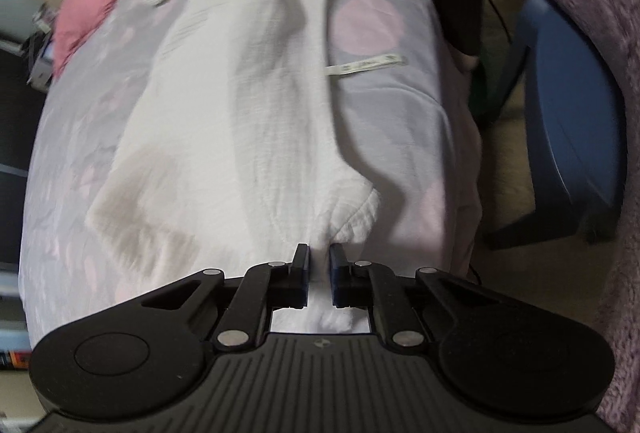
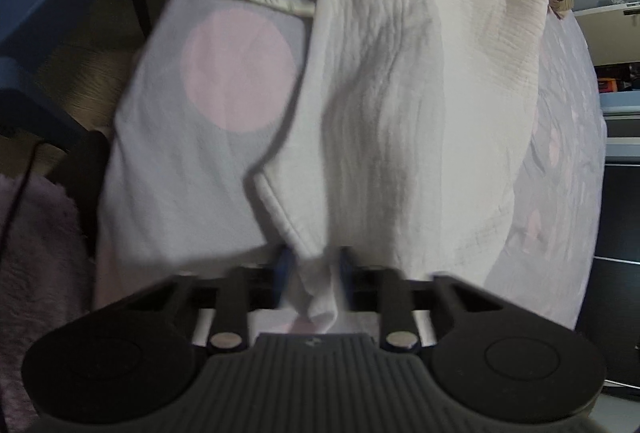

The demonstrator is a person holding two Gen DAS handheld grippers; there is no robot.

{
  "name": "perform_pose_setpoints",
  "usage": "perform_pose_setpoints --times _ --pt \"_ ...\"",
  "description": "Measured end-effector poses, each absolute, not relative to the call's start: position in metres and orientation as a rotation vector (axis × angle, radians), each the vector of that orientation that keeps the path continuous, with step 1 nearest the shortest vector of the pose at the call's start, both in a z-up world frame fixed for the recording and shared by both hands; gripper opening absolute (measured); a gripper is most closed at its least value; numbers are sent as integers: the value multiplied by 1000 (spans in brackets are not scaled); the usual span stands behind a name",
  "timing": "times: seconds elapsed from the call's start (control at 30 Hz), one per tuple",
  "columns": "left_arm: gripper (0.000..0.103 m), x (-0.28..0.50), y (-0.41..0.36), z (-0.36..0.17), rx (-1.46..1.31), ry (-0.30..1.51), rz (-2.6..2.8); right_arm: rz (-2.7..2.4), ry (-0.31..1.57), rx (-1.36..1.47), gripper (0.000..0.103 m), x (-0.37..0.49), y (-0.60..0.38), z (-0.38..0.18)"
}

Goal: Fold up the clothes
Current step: 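Grasp the shirt hem with the left tool while the right tool grasps it too, then lift the white shirt up by its hem with both tools and shake it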

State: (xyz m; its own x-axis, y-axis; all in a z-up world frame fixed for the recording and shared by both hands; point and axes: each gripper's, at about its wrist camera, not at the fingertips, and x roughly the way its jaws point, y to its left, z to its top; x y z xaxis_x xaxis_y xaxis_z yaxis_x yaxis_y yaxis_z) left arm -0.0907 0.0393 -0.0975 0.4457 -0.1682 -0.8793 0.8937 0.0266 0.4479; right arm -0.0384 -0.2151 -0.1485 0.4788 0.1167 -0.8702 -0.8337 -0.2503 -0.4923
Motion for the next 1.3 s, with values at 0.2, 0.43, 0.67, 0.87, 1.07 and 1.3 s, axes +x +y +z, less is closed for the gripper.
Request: perform_pose_setpoints --times 0.2,0.43,0.67,0.87,1.07,1.3 --pt "7 -77 58 -46 1044 714 -796 872 563 -1333 8 -32 -226 -98" --pt "5 -58 79 60 789 548 -588 581 429 -899 7 -13 -243 12" --pt "5 -57 73 181 695 273 -376 373 212 -733 7 -17 -236 125" --pt "5 -90 69 288 621 -19 -235 220 -84 -648 7 -61 -226 224" --pt "5 -135 67 369 515 -209 -259 57 -380 -506 7 -108 -223 307" --pt "5 -143 90 423 385 -329 -71 241 -323 -493 6 -115 -186 326"
